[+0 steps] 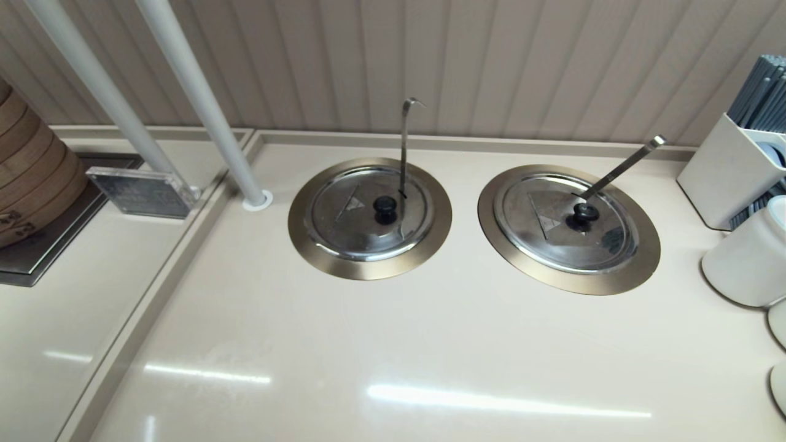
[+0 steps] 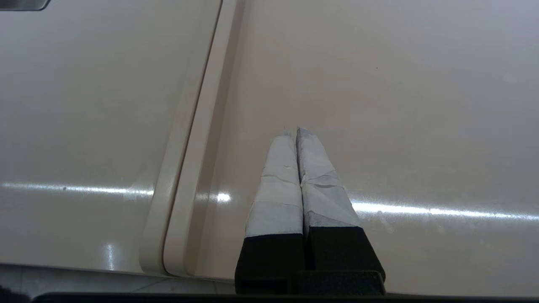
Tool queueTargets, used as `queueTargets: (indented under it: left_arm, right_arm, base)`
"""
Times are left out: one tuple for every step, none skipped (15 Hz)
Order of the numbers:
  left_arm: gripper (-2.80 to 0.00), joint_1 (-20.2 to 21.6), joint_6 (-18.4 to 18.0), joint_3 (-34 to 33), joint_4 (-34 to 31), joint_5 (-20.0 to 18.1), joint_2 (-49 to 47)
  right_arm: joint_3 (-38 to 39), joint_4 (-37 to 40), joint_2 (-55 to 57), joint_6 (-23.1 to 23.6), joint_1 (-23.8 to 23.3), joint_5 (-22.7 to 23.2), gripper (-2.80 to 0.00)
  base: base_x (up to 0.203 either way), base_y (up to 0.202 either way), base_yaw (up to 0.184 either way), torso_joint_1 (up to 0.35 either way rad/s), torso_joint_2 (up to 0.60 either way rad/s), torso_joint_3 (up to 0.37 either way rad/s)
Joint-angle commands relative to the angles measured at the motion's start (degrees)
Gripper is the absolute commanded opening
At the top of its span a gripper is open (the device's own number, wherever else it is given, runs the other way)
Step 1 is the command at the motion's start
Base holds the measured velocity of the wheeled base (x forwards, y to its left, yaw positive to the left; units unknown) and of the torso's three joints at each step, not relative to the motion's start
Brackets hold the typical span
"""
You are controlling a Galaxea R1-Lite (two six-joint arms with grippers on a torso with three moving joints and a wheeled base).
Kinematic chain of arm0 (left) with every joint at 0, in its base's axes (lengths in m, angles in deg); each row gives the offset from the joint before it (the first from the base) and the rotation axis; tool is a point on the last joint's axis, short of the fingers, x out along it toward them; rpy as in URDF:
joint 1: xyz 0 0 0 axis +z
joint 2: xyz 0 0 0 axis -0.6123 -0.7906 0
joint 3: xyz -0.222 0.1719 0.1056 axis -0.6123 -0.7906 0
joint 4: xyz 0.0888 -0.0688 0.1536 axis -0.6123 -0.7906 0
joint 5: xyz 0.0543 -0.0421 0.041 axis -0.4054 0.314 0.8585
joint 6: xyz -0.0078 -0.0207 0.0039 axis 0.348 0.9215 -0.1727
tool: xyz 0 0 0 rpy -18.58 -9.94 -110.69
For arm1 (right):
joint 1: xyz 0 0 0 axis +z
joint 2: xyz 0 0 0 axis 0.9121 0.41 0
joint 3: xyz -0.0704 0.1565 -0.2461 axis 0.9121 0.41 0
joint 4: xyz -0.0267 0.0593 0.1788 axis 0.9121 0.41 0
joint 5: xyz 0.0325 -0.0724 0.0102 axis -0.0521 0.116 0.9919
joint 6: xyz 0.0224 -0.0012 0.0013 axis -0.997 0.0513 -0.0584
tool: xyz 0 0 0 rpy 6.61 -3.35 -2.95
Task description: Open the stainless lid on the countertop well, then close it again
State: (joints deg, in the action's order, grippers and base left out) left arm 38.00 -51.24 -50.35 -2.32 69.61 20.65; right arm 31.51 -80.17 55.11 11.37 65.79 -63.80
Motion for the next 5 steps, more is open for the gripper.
queueTargets:
  left_arm:
    - [-2.8, 0.02, -0.04, 0.0, -0.01, 0.0, -0.14]
    - [-2.8, 0.01, -0.04, 0.0, -0.01, 0.08, -0.14]
    - [-2.8, 0.02, 0.05, 0.0, -0.01, 0.06, -0.14]
    - [-2.8, 0.02, 0.19, 0.0, -0.01, 0.0, -0.14]
    - [-2.8, 0.02, 0.23, 0.0, -0.01, 0.0, -0.14]
  right_arm:
    - [0.26, -0.03, 0.0, -0.02, 0.0, 0.0, -2.8]
    - [0.26, -0.03, 0.0, -0.02, 0.0, 0.0, -2.8]
    - [0.26, -0.03, 0.0, -0.02, 0.0, 0.0, -2.8]
    - [0.26, -0.03, 0.0, -0.02, 0.0, 0.0, -2.8]
    - [0.26, -0.03, 0.0, -0.11, 0.0, 0.0, -2.8]
  base:
    - [0.0, 0.0, 0.0, 0.0, 0.0, 0.0]
    - [0.0, 0.0, 0.0, 0.0, 0.0, 0.0]
    - [0.0, 0.0, 0.0, 0.0, 0.0, 0.0]
    - [0.0, 0.0, 0.0, 0.0, 0.0, 0.0]
    - [0.0, 0.0, 0.0, 0.0, 0.0, 0.0]
